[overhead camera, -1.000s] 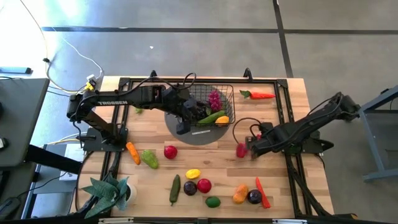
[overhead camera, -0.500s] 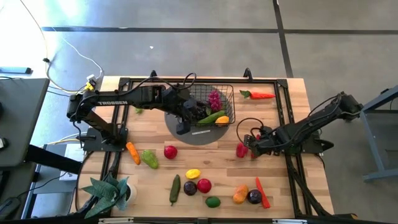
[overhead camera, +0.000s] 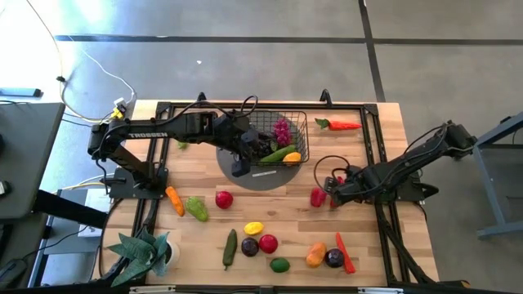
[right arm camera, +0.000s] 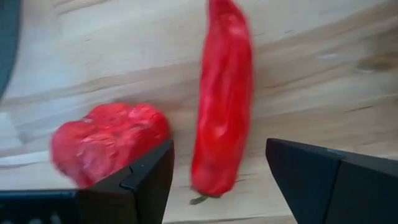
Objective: Build produce basket
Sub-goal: Put the bottom red chili pepper into the black mesh basket
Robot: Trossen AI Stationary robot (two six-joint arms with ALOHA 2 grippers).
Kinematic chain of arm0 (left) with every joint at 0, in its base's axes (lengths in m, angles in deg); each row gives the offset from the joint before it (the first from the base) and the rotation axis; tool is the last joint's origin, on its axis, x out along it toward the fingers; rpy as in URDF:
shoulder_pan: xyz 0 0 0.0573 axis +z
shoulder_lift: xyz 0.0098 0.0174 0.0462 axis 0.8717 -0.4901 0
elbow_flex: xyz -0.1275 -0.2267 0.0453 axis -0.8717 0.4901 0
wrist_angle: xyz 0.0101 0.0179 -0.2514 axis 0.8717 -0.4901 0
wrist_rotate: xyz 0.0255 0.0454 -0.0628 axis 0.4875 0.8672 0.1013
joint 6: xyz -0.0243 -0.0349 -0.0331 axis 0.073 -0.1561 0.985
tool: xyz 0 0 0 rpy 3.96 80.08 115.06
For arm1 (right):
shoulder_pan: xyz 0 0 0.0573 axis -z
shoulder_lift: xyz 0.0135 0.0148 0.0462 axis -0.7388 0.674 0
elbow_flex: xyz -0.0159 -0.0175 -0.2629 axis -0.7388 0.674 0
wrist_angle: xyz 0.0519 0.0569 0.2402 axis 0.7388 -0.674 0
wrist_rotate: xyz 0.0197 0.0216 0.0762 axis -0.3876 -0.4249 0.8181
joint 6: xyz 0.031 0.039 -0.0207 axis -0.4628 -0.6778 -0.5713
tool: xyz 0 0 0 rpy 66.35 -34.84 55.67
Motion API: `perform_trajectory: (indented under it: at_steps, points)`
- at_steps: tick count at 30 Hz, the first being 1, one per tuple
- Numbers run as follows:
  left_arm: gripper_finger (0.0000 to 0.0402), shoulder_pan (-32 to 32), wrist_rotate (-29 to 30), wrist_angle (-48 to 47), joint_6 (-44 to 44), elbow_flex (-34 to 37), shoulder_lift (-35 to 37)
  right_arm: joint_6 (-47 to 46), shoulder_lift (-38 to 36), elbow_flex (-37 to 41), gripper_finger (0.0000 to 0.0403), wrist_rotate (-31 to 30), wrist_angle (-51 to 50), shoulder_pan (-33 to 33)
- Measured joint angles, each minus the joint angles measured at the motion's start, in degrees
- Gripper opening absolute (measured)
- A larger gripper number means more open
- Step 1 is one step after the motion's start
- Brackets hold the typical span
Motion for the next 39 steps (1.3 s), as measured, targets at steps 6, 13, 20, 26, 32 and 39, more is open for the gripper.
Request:
perform_trajectory:
  at_steps: [6, 13, 20, 26, 32, 39]
  points:
    - [0.0225, 0.0, 0.0, 0.78, 0.0, 0.0, 0.0, -0.04, 1.44, 0.0, 0.0238, 0.01, -0.99, 0.02]
    - [0.0225, 0.0, -0.02, 3.35, -0.04, 0.0, -0.02, -0.53, 6.99, -0.02, 0.0238, 0.22, 4.2, 0.02]
    - [0.0225, 0.0, -0.02, 3.42, -2.12, 0.0, -0.04, -1.4, 12.81, -0.02, 0.0229, 2.99, 7.32, 0.02]
    - [0.0225, 0.0, 0.0, 3.41, -3.68, 0.0, -0.04, -2.3, 15.74, -0.2, 0.015, 4.15, 7.78, 0.04]
    - [0.0225, 0.0, 0.0, 3.4, -4.95, 0.0, -0.04, -2.45, 15.88, -0.38, 0.0088, 4.25, 6.88, 0.04]
    - [0.0225, 0.0, 0.02, 3.39, -7.86, 0.0, -0.04, -2.63, 16.17, -4.45, 0.0088, 2.77, 0.96, 0.04]
